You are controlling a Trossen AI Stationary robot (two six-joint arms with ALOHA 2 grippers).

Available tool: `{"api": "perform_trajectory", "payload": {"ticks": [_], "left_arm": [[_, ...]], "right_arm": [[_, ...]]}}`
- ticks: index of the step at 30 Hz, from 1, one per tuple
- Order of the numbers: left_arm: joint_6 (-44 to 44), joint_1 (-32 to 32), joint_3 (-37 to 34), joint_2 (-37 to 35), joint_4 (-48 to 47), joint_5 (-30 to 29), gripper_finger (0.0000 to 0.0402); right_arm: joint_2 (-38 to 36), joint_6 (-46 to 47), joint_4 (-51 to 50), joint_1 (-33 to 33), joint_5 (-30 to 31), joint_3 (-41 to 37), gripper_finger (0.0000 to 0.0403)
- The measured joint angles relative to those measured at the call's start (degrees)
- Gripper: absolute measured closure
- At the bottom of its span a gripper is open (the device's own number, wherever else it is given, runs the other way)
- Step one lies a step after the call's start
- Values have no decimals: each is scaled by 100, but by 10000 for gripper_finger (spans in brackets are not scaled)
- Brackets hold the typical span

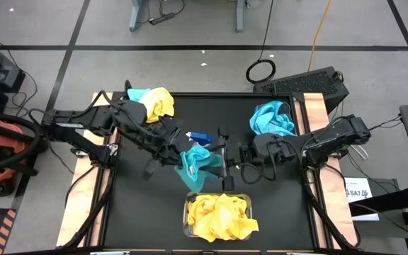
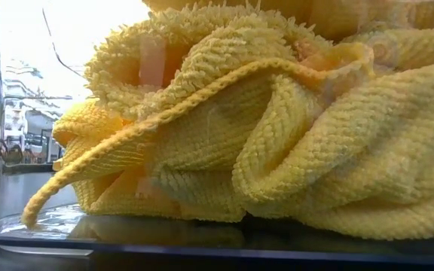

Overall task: Sort microfiber towel by color & place in baskets
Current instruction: Put the blue towel into the top transparent bin

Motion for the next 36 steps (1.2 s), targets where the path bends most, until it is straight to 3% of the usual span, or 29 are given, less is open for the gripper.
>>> {"api": "perform_trajectory", "payload": {"ticks": [6, 8, 14, 19, 22, 29, 36], "left_arm": [[-16, -4, 0, 41, 74, -190, 362], [26, -27, 0, 38, 74, -394, 350], [163, -52, 0, 13, -42, -767, 256], [158, -8, 0, -113, -381, -964, 154], [113, 11, -4, -173, -642, -1152, 115], [-40, -20, -4, -280, -1047, -1400, 96], [-338, -16, -7, -277, -1329, -1483, 96]], "right_arm": [[-13, -52, -3, 1, -26, 0, 355], [-68, -189, -42, 2, -26, -1, 389], [-505, -322, -739, 2, 186, -2, 398], [-1235, -457, -2091, -28, 840, -2, 400], [-1722, -314, -3205, -134, 1272, 0, 400], [-2627, 979, -6126, -628, 2259, 0, 402], [-2920, 2133, -8675, -1564, 2364, 0, 402]]}}
